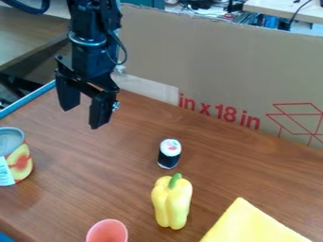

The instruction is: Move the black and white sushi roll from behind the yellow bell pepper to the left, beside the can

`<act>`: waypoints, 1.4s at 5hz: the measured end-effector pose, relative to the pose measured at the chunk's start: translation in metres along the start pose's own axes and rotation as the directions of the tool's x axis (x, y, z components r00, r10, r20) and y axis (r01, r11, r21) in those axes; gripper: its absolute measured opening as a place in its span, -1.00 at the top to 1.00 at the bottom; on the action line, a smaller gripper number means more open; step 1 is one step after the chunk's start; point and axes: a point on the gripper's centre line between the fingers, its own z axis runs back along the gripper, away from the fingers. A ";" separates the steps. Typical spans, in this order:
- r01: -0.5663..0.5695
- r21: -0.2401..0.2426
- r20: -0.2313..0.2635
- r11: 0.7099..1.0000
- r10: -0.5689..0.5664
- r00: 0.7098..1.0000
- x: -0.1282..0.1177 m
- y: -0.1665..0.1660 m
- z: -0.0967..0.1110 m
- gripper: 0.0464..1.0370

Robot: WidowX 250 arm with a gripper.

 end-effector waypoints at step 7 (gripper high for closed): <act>0.270 -0.076 -0.045 0.960 -0.274 0.961 0.067 -0.106 -0.029 -0.93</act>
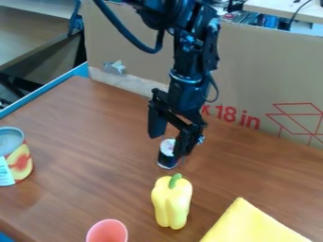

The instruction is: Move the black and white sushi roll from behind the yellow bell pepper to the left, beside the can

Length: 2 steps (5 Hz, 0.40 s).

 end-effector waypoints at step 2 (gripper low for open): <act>-0.010 0.020 -0.098 1.000 0.012 0.995 0.001 0.004 -0.030 -0.93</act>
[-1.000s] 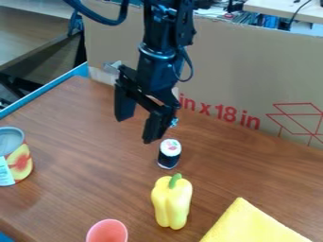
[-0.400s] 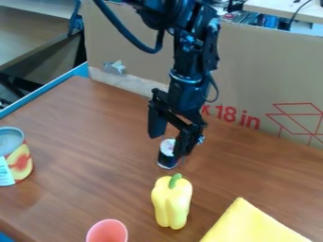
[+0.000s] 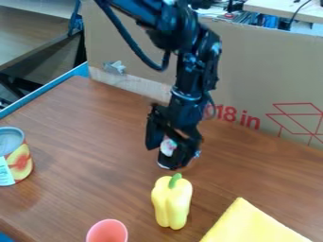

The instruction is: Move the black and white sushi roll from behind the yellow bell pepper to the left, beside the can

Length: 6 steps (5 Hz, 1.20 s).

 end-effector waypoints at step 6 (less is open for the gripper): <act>-0.223 -0.108 0.184 0.969 0.239 0.953 -0.106 0.027 0.019 -0.11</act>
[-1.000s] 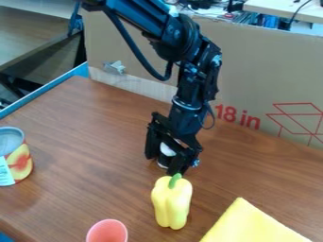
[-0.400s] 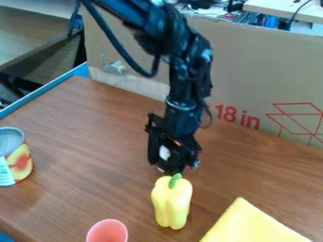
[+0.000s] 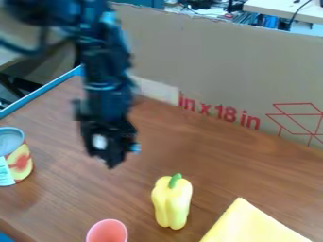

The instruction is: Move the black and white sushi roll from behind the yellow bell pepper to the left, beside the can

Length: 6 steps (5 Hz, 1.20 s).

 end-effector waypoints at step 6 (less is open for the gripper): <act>-0.136 -0.001 -0.125 0.991 0.135 0.983 -0.062 0.051 -0.072 -0.11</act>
